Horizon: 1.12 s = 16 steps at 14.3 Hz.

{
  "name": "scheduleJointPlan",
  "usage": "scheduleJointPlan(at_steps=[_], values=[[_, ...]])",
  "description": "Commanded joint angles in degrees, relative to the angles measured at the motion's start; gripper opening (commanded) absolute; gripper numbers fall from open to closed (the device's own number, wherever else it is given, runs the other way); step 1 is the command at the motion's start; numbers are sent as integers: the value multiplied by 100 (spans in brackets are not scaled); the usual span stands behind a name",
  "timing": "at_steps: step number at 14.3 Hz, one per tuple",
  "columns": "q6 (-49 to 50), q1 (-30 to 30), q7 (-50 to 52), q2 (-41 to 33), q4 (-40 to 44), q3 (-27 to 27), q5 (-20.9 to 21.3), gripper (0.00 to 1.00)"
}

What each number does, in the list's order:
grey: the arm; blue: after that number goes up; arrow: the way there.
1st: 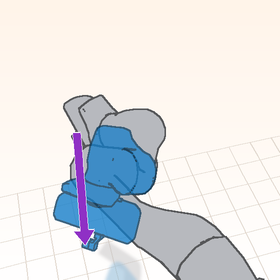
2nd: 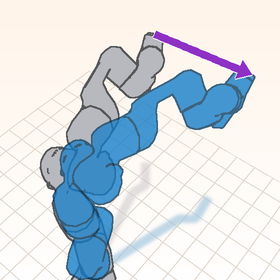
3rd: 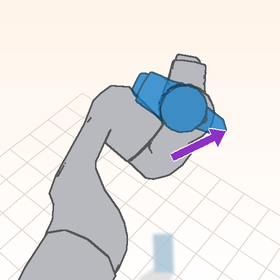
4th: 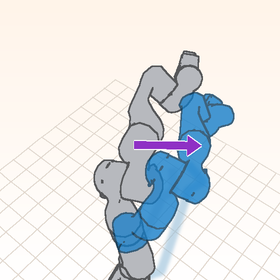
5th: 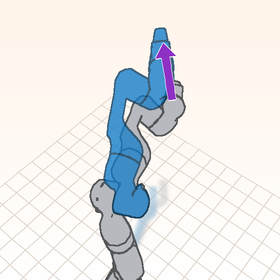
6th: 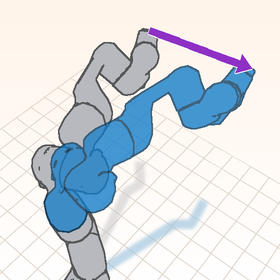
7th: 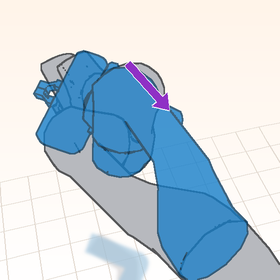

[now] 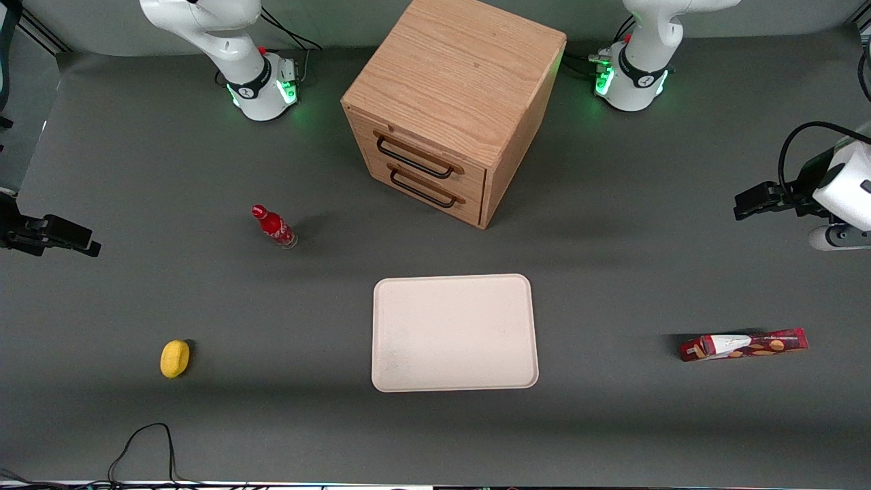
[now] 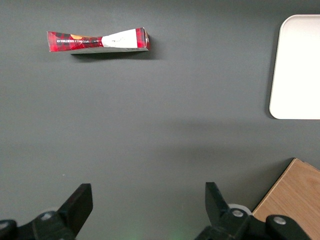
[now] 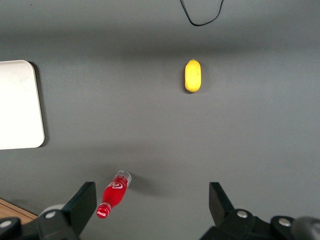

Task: Place red cookie box on tray
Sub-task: 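Move the left gripper down toward the red shortbread box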

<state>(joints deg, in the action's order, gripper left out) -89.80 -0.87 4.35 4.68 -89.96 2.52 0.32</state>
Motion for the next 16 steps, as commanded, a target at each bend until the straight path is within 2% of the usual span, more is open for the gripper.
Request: scheduleJointPlan(at_steps=[1, 5, 8, 10, 13, 16], values=[[77, 87, -66, -99, -39, -76, -50, 100], [15, 79, -57, -46, 5, -85, -24, 100], [-11, -9, -83, 296, 337, -120, 47, 100], [-11, -324, -214, 743, 784, -120, 47, 100], [-20, -817, -926, 1394, 1410, -120, 20, 100], [-292, -1108, -962, 2070, 2129, -120, 12, 100]])
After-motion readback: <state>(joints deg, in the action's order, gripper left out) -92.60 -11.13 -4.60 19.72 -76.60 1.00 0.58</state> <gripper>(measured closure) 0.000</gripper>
